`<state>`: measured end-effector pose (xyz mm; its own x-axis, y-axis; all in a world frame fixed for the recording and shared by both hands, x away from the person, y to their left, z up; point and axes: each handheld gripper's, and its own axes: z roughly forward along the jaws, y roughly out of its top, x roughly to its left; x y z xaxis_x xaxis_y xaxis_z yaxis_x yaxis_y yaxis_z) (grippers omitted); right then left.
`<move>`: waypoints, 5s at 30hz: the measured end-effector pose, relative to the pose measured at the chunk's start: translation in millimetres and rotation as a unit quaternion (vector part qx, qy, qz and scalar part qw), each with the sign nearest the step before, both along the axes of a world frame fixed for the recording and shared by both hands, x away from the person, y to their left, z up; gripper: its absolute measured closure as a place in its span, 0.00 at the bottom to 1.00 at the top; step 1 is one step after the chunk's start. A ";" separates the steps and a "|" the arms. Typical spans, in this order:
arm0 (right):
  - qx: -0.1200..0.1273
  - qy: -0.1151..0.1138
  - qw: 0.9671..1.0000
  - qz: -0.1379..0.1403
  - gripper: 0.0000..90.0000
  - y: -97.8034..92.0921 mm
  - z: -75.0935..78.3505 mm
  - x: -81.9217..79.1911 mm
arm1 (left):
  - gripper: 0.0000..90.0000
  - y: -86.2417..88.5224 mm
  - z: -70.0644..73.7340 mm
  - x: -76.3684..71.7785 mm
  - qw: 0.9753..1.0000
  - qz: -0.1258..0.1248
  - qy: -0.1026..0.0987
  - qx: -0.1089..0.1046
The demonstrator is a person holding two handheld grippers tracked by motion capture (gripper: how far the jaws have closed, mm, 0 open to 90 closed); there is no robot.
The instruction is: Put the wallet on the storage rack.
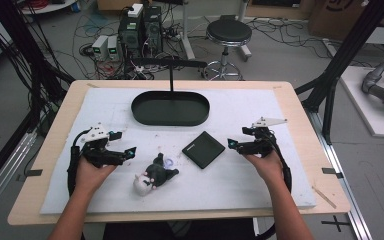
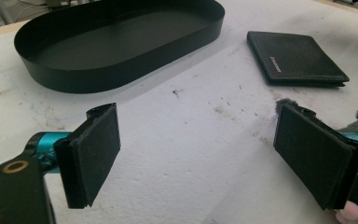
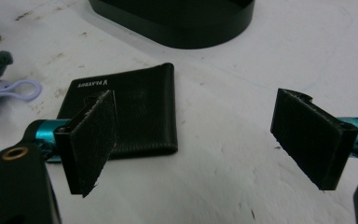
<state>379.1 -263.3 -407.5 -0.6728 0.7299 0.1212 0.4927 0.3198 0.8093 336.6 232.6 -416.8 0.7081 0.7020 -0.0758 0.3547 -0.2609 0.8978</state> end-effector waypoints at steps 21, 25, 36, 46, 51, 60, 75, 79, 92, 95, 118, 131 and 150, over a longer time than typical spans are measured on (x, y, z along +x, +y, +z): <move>-0.045 0.103 0.993 0.038 0.42 55.1 -35.6 41.6 | 0.16 1.4 -0.3 3.0 1.000 0.005 0.001 -0.002; -0.027 0.113 0.992 0.057 0.56 52.9 -36.7 43.5 | 0.16 1.2 -0.9 3.6 1.000 0.008 0.006 0.000; 0.006 0.135 0.989 0.060 0.89 48.1 -35.5 44.6 | 0.16 0.0 0.5 2.4 1.000 0.009 0.000 0.002; 0.033 0.090 0.994 0.056 0.94 45.3 3.3 34.0 | 0.16 2.1 3.5 1.7 1.000 0.011 -0.005 -0.002; 0.046 0.062 0.996 0.044 0.94 49.8 35.6 33.4 | 0.16 1.7 6.7 0.2 1.000 0.009 -0.012 -0.005; 0.118 0.060 0.991 0.013 0.94 62.9 55.0 54.4 | 0.16 2.4 8.4 -0.3 1.000 0.009 -0.013 -0.008; 0.148 0.050 0.987 -0.031 0.94 117.4 55.7 100.5 | 0.16 5.0 7.6 1.4 1.000 0.010 -0.015 -0.006; 0.141 0.052 0.987 -0.063 0.94 122.8 41.0 115.0 | 0.16 4.7 6.3 2.8 1.000 0.010 -0.012 -0.005; 0.112 0.043 0.985 -0.125 0.94 135.6 13.3 130.3 | 0.16 3.6 4.8 4.0 1.000 0.006 -0.009 0.000; 0.112 0.047 0.983 -0.135 0.94 134.5 9.0 133.2 | 0.16 3.5 5.4 3.4 1.000 0.006 -0.010 -0.001; -0.022 -0.008 0.991 -0.133 0.51 134.2 10.1 125.0 | 0.16 3.2 5.5 3.2 1.000 0.004 -0.012 -0.001; -0.068 -0.017 0.994 -0.087 0.37 89.1 42.4 81.1 | 0.16 0.3 7.7 0.1 1.000 -0.001 -0.014 0.001; 0.027 -0.038 0.997 -0.062 0.21 -18.2 4.8 -30.7 | 0.16 -5.0 5.0 -1.0 1.000 -0.003 -0.010 0.007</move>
<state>348.4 -281.5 -402.6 -0.5860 0.8021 0.1148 0.4633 0.2154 0.8596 335.6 227.6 -411.8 0.7132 0.6992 -0.0508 0.3348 -0.2761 0.9009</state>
